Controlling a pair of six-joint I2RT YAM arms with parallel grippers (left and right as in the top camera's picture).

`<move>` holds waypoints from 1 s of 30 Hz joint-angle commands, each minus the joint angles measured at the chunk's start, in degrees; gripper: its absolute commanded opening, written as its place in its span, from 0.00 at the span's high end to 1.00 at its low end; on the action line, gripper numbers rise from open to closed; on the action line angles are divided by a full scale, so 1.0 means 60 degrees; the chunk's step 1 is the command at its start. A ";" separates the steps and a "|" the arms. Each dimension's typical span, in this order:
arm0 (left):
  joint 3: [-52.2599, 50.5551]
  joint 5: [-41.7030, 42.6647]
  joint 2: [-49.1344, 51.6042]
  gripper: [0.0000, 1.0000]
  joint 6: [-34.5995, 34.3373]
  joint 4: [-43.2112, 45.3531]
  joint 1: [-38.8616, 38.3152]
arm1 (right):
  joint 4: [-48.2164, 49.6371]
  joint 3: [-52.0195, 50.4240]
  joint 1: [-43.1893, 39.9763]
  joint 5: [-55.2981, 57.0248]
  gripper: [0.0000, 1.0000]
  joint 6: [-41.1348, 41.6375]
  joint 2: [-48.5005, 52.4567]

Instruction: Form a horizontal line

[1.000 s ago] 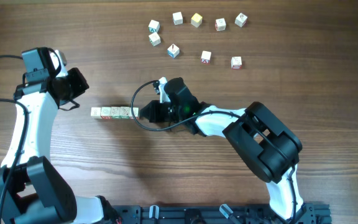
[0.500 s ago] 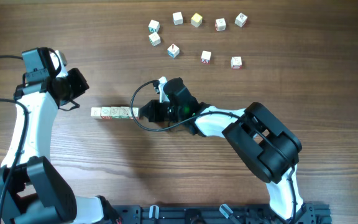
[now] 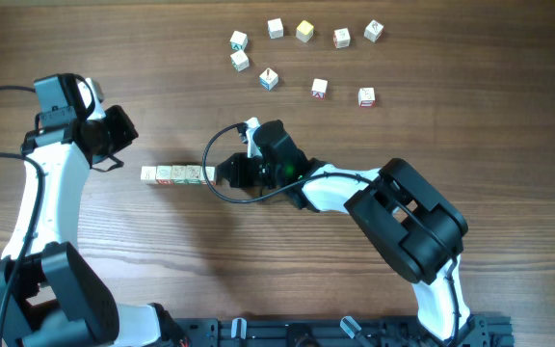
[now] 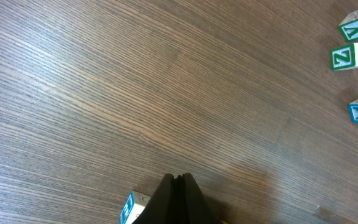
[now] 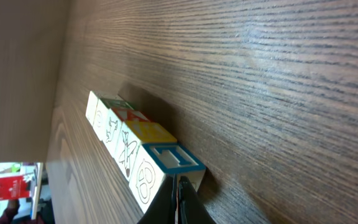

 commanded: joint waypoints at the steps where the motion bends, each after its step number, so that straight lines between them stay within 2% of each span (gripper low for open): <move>1: 0.0066 -0.0062 -0.0036 0.96 0.0117 0.0000 0.0036 | 0.0076 -0.0076 0.0062 0.0233 0.96 -0.0200 0.0244; 18: 0.0066 -0.0062 -0.0036 0.96 0.0117 -0.0004 0.0036 | 0.0255 -0.0076 0.0175 0.0302 0.96 -0.0204 0.0244; 30: 0.0066 -0.0051 -0.0036 0.96 0.0117 0.0004 -0.0076 | -0.0302 -0.0076 0.0000 0.1279 0.96 -0.0200 0.0240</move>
